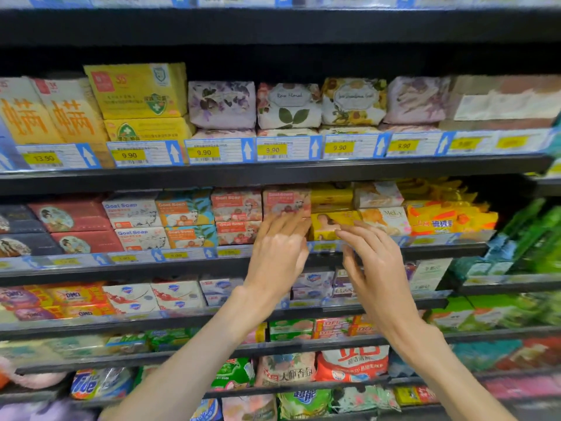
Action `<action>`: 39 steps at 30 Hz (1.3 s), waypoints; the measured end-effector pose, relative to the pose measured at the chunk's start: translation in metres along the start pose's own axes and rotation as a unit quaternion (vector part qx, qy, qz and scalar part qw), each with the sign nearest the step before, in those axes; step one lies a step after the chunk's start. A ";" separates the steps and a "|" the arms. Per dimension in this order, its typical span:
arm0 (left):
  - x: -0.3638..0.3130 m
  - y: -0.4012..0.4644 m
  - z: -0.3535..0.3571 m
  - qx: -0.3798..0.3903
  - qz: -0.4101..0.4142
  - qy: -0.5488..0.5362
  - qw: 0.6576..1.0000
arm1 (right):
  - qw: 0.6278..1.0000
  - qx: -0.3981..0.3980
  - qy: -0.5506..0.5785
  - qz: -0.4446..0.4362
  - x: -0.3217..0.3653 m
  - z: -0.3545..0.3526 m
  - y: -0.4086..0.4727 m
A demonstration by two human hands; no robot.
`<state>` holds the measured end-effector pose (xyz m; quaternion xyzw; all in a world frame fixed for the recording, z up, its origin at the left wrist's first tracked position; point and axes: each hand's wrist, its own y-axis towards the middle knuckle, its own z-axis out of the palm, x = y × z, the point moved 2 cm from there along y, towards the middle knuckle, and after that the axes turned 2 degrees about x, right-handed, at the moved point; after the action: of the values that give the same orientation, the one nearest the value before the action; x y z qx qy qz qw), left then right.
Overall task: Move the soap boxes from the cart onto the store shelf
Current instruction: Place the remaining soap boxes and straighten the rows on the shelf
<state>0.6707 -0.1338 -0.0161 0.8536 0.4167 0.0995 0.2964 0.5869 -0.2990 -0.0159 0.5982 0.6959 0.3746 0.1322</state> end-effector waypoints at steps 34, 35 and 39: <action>0.055 0.036 -0.030 0.058 -0.195 0.058 0.977 | 0.973 0.165 -0.107 0.120 0.009 0.044 0.105; 0.056 0.035 -0.030 0.047 -0.189 0.059 0.979 | 0.973 0.167 -0.104 0.123 0.008 0.044 0.105; 0.057 0.027 -0.025 -0.029 -0.129 0.066 0.989 | 0.977 0.147 -0.101 0.118 0.006 0.048 0.105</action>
<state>0.7138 -0.0921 0.0152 0.7751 0.5394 0.1287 0.3028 0.6924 -0.2753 0.0241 0.7235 0.6512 0.2187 0.0674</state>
